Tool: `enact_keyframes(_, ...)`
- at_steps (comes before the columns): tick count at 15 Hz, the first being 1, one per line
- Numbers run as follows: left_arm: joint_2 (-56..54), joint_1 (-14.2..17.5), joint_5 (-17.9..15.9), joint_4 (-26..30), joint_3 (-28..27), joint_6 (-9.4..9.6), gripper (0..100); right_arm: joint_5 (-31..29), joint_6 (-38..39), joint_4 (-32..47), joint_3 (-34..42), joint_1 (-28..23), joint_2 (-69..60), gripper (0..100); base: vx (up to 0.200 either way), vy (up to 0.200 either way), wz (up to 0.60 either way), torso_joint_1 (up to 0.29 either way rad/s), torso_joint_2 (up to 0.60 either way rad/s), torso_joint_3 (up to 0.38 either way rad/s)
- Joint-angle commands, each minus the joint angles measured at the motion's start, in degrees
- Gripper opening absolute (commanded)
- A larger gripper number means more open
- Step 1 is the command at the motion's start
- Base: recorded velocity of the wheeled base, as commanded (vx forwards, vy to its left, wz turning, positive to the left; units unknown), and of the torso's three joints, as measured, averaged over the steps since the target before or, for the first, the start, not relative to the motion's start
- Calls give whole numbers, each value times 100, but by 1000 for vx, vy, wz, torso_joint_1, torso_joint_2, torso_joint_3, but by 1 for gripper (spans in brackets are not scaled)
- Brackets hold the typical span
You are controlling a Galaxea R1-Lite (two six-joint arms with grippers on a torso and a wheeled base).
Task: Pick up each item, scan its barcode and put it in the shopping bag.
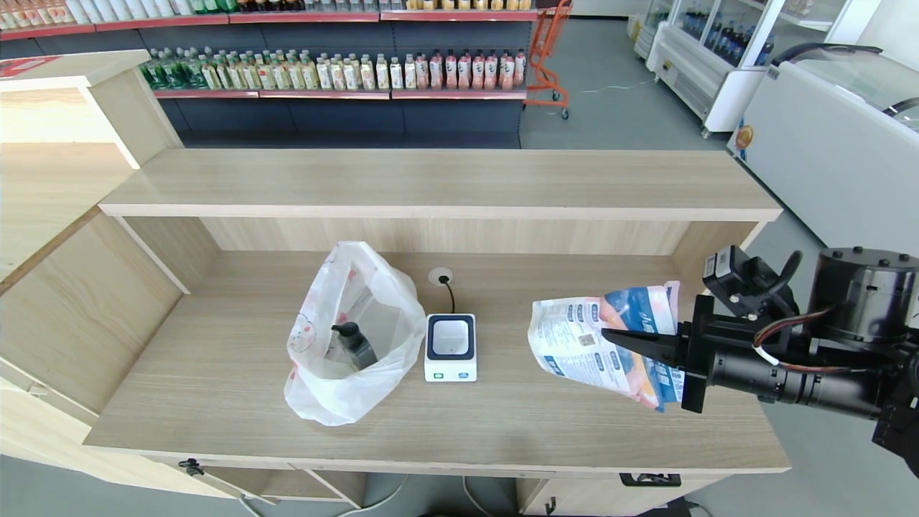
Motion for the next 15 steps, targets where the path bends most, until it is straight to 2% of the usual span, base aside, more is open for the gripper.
enact_keyframes(1,-2,7,3,-1,1,-3,100,-2,23,-3,51,-78,26,0,0,200,0,-12,7,-2)
enact_keyframes(5,-2,7,-6,-1,1,5,100,7,76,6,236,-245,61,0,0,0,0,0,0,0)
enact_keyframes(13,-2,7,3,-1,1,-3,100,15,58,-3,315,-315,219,0,200,0,0,0,4,3)
enact_keyframes(15,-2,7,3,-1,1,-3,100,15,67,-3,253,-306,307,0,0,0,0,0,0,0)
